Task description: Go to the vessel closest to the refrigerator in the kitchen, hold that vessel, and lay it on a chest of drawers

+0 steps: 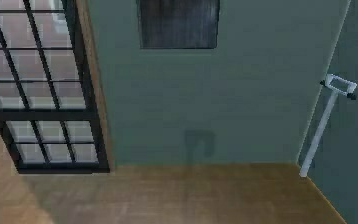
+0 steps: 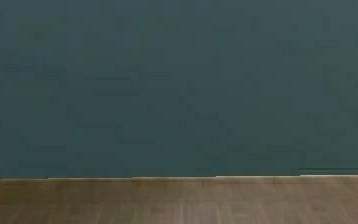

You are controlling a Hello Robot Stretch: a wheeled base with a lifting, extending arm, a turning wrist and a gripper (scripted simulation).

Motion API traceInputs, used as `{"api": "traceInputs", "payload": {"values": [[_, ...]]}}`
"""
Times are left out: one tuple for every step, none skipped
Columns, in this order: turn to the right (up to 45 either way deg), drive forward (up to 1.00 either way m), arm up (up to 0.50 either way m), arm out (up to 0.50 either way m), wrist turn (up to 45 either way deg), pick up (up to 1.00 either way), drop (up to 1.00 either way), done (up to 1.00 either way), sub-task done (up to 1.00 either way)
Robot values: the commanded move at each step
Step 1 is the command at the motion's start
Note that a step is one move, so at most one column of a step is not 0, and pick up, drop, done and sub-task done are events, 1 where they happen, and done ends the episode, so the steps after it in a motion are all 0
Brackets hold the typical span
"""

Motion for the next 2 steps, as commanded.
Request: {"api": "traceInputs", "payload": {"values": [[-42.0,0.00,0.00,0.00,0.0,0.00,0.00,0.00,0.00],[0.0,0.15,0.00,0.00,0.0,0.00,0.00,0.00,0.00]]}}
